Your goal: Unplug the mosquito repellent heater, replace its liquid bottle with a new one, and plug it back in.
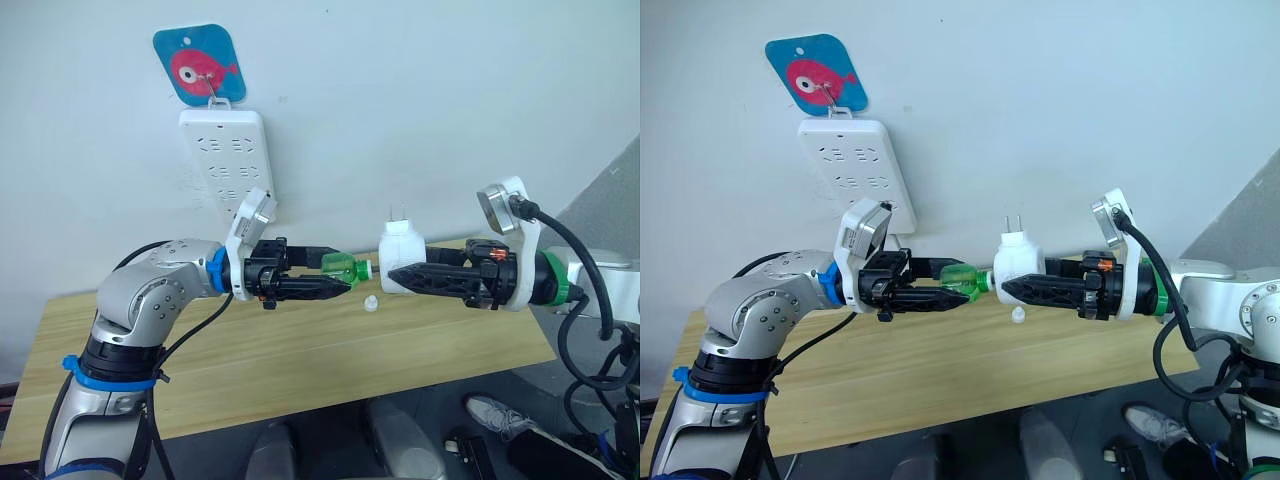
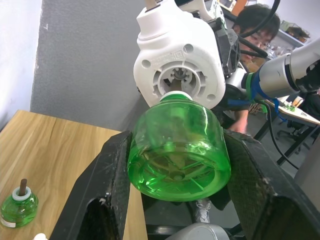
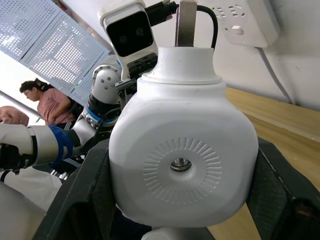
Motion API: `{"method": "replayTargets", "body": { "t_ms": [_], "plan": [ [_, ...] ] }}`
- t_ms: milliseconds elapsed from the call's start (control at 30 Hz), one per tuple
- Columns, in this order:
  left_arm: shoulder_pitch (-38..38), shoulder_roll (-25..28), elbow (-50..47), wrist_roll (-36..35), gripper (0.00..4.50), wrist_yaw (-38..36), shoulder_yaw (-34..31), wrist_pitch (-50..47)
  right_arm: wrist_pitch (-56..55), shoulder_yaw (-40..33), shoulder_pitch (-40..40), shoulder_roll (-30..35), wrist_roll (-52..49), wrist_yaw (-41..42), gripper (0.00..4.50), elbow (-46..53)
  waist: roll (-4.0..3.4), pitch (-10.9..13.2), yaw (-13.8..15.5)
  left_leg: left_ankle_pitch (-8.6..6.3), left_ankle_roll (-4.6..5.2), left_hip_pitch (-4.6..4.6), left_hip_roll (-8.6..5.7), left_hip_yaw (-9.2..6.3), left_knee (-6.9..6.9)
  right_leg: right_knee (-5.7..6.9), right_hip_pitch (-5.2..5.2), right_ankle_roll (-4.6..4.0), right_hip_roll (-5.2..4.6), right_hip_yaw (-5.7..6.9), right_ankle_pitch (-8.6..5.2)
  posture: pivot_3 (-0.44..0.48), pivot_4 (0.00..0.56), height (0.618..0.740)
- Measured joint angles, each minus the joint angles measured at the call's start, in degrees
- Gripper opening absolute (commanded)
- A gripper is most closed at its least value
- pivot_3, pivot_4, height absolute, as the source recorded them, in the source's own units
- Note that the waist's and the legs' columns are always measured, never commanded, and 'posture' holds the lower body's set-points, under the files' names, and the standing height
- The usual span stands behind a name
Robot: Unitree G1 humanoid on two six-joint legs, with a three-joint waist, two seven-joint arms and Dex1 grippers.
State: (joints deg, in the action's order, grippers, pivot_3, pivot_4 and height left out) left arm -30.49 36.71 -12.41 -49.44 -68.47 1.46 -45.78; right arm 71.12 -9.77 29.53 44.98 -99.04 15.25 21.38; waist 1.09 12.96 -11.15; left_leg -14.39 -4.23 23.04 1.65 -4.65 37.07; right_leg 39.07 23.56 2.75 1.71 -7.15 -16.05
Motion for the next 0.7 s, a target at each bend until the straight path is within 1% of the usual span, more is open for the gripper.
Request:
{"method": "replayTargets", "body": {
  "t_ms": [300, 533, 700],
  "plan": [
    [-0.76, -0.28, 1.06, 0.01, 2.31, 0.07, -0.02, -0.47, -2.44, 1.84, -0.08, 2.01, 1.44, 1.34, 2.99, 0.84, 0.00, -0.86, 0.01, 0.00, 0.00, -0.01, 0.00, 0.00, 0.01, 0.01, -0.01, 0.00, 0.00, 0.00, 0.00, -0.218, 0.108, 0.736],
    [-1.65, 1.96, 1.09, -0.09, 2.31, -2.52, -0.04, -1.67, -2.43, 2.24, -1.73, 4.31, 4.06, 5.61, 2.99, 1.72, 0.01, -1.00, 0.00, 0.00, 0.00, -0.03, 0.00, 0.00, 0.04, 0.02, -0.04, 0.00, 0.01, 0.00, 0.00, -0.218, 0.106, 0.736],
    [-1.69, 2.14, 1.08, -0.21, 2.31, -3.47, -0.05, -2.64, -2.45, 2.24, -1.84, 4.86, 5.76, 7.79, 2.99, 1.45, 0.01, -1.06, 0.00, 0.00, 0.00, -0.04, 0.00, -0.01, 0.08, 0.06, -0.04, -0.01, 0.01, 0.01, 0.01, -0.218, 0.104, 0.736]
  ]
}}
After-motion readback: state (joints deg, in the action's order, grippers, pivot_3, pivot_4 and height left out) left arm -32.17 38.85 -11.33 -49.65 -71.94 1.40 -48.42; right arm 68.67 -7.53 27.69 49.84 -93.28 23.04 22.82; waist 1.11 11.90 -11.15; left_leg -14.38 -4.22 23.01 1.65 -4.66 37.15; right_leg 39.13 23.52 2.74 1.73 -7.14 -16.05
